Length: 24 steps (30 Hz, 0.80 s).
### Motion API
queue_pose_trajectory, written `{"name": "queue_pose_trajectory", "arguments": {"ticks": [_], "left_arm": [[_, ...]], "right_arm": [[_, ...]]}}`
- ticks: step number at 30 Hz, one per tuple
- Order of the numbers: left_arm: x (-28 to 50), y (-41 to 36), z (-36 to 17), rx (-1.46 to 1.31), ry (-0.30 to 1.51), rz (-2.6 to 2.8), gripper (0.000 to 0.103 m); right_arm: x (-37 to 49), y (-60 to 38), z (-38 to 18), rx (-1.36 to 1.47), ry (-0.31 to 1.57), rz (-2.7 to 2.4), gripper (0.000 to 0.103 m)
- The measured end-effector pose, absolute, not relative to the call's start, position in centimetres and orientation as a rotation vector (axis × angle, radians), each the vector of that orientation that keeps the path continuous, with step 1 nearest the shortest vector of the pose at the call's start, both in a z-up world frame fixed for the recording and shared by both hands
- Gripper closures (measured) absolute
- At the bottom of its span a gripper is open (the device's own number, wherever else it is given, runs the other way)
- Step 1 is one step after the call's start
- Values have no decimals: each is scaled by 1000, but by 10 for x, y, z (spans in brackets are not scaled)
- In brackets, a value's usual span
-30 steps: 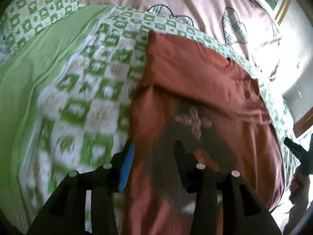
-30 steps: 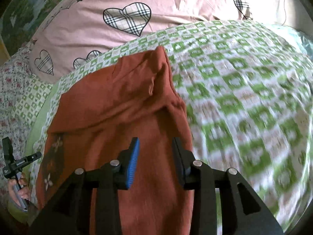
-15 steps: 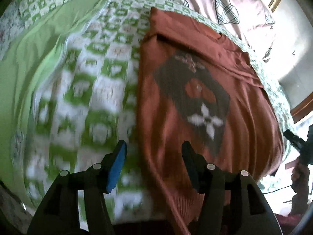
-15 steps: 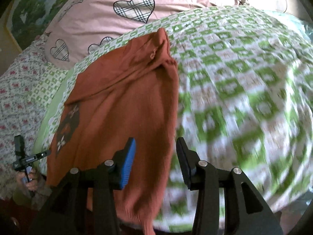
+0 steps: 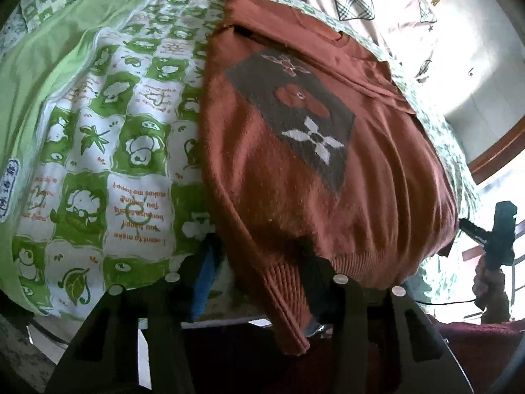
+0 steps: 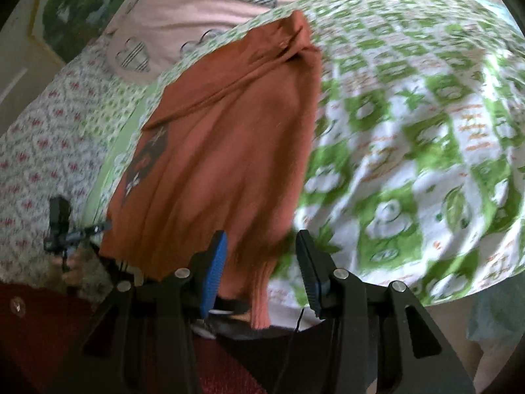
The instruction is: Fold small clothes
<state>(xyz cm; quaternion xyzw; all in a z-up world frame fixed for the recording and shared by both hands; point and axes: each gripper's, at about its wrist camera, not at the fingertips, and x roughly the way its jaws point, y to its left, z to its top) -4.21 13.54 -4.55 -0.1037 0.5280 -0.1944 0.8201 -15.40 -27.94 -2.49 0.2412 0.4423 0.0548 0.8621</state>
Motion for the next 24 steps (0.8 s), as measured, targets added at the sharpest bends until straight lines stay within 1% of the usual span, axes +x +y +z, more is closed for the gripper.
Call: {"name": "queue_pose_trajectory", "arguments": {"ticks": [1, 3, 4, 6, 7, 8, 11, 15, 19, 24], "left_arm": [[-42, 135, -47, -227, 1126, -421, 65], [-41, 133, -47, -219, 1129, -442, 83], [-42, 131, -48, -196, 1131, -455, 85], [-45, 129, -48, -173, 1127, -468, 91], [-46, 129, -48, -168, 1125, -472, 93], [-47, 129, -48, -163, 1121, -476, 95], [-50, 133, -43, -176, 1098, -480, 97], [-53, 146, -29, -294, 1036, -503, 99], [-51, 157, -3, -377, 944, -524, 99], [-24, 159, 37, -416, 818, -522, 99]], "right_arm": [[-152, -276, -28, 503, 930, 132, 58], [-150, -271, -30, 494, 922, 152, 58], [-151, -268, -31, 486, 918, 163, 58], [-152, -264, -31, 455, 919, 169, 65], [-152, -263, -32, 441, 925, 169, 82], [-152, -264, -33, 444, 938, 175, 94], [-152, -265, -29, 457, 927, 198, 94], [-154, -271, -11, 536, 833, 259, 95], [-146, -277, 14, 593, 728, 299, 95], [-124, -290, 40, 662, 593, 312, 95]]}}
